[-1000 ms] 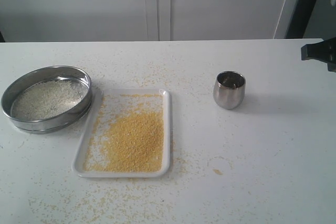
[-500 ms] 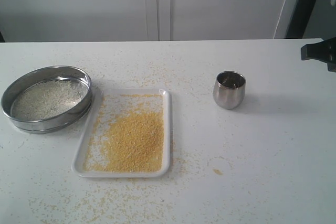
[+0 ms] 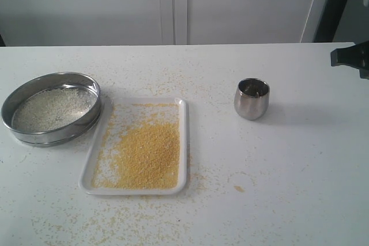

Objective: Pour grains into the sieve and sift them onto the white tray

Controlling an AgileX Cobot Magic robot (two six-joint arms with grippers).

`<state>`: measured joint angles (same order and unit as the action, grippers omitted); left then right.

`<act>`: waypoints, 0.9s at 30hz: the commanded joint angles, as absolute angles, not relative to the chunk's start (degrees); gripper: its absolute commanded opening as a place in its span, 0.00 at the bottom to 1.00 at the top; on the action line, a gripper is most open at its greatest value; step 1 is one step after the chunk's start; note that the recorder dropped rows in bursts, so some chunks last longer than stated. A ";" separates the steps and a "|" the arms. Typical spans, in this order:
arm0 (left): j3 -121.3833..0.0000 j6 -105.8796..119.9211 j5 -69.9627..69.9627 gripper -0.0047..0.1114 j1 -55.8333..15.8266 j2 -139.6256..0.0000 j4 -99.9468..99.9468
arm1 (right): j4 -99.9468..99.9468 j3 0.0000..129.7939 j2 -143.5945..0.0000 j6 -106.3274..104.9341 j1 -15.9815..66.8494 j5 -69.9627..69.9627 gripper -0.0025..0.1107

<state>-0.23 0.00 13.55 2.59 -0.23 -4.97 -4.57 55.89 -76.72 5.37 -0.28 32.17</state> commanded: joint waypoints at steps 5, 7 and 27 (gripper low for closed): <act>0.00 0.00 13.34 0.04 2.75 0.00 -5.04 | -4.81 55.82 -76.36 4.54 -0.43 31.55 0.02; 0.00 0.00 13.34 0.04 2.75 0.00 -5.04 | -6.29 55.82 -74.98 3.19 -0.43 31.65 0.02; 0.00 0.00 13.34 0.04 2.75 0.00 -5.04 | -8.68 40.00 -34.27 3.17 9.11 20.42 0.02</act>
